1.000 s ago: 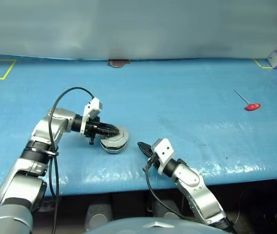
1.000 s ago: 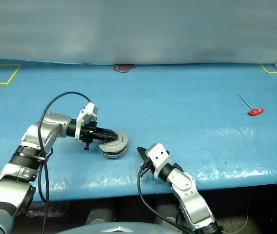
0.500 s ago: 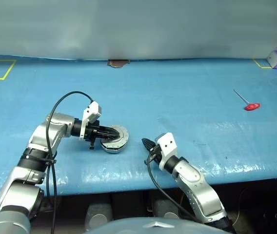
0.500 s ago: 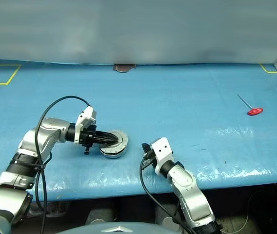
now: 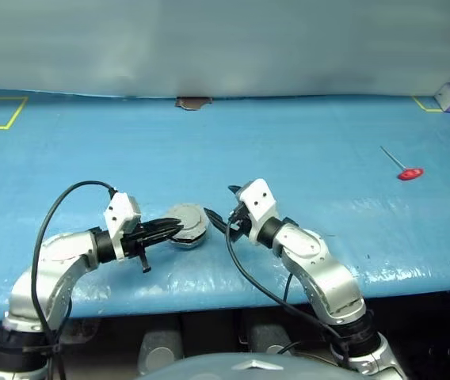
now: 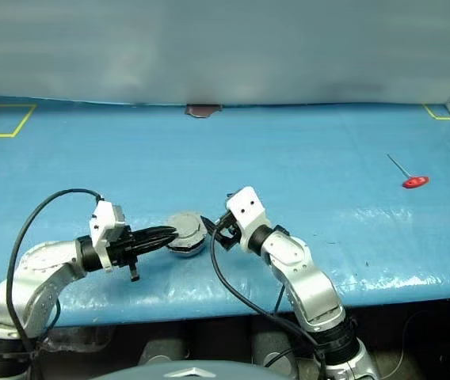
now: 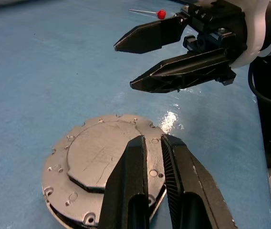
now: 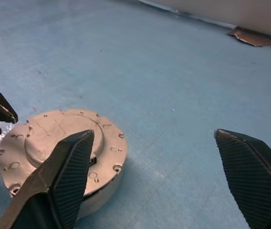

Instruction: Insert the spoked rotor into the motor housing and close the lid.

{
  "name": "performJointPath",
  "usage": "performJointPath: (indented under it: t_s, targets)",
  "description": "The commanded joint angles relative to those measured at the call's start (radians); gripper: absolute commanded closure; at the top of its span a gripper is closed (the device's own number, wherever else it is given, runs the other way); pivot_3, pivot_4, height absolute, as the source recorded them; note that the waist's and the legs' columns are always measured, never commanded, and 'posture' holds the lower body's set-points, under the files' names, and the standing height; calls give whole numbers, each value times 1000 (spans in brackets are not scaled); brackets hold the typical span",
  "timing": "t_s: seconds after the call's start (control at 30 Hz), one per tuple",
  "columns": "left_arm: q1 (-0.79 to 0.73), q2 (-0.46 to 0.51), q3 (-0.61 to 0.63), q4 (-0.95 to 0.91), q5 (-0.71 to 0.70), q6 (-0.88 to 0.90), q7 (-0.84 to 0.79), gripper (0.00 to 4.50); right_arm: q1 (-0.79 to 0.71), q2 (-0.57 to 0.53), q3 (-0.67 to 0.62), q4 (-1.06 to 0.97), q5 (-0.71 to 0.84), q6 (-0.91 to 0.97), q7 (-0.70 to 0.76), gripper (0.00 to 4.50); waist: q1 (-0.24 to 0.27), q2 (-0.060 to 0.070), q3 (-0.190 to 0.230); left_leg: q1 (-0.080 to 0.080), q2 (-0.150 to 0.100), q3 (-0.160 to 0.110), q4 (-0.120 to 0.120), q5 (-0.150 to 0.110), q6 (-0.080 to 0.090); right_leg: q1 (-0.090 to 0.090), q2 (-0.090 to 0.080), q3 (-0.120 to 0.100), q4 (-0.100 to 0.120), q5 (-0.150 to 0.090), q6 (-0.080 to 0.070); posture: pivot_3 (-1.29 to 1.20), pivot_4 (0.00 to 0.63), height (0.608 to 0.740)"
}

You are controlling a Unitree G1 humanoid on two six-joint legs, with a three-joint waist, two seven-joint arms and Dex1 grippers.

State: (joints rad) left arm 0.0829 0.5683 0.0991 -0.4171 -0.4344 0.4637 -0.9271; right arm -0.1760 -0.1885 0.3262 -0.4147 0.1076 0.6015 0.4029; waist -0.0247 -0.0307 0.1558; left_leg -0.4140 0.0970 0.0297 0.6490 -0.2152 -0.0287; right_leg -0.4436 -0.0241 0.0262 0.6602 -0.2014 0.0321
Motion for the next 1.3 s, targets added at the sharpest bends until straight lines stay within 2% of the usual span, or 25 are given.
performJointPath:
  t_s: [0.03,0.23,0.37,0.6,0.87,0.9,0.93,1.03,1.3]
  targets:
    - [87,-49,49,-90,21,-96,97,3962,-62,11,18,17,17,-7,33,21,-1,0,0,0,0,1,0,0,0,0,0,0,0,0,0,0,150,740]
    - [271,-138,58,-106,75,-277,176,3962,-147,47,81,106,44,-24,116,21,-1,0,0,0,0,0,0,0,0,-1,0,0,0,0,0,0,150,740]
    - [335,-198,60,-80,99,-389,225,3962,-170,71,124,183,39,-40,151,21,-1,0,0,0,0,1,0,0,0,-1,-1,0,-1,0,0,0,150,740]
    - [395,-212,25,-38,155,-470,254,3962,-180,90,148,293,19,-88,178,21,-5,0,0,0,0,1,0,0,0,-1,-1,0,-1,0,0,0,150,740]
    - [395,-207,0,-25,142,-474,256,3962,-179,69,133,333,-2,-101,170,21,-12,1,0,0,0,1,-1,0,-1,-2,-1,0,-1,0,0,0,150,740]
    - [395,-206,-1,-24,142,-474,255,3962,-175,68,134,328,-5,-102,168,409,-12,1,0,0,0,1,-1,0,-1,-2,-1,0,-1,0,0,0,150,740]
    - [394,-205,-1,-23,141,-473,254,3962,-169,66,135,319,-5,-100,169,564,-12,1,0,0,0,1,-1,0,-1,-2,-1,0,-1,0,0,0,150,740]
    - [391,-199,-2,-20,138,-465,249,3962,-154,62,142,287,-5,-94,173,1471,-12,1,0,0,0,1,-1,0,-1,-2,-1,0,-1,0,0,0,150,740]
    - [385,-190,0,-12,132,-458,249,3962,-149,81,194,186,-34,-36,142,1467,-13,1,0,-1,0,1,-2,-1,-2,-3,-1,0,-2,-1,0,0,150,740]
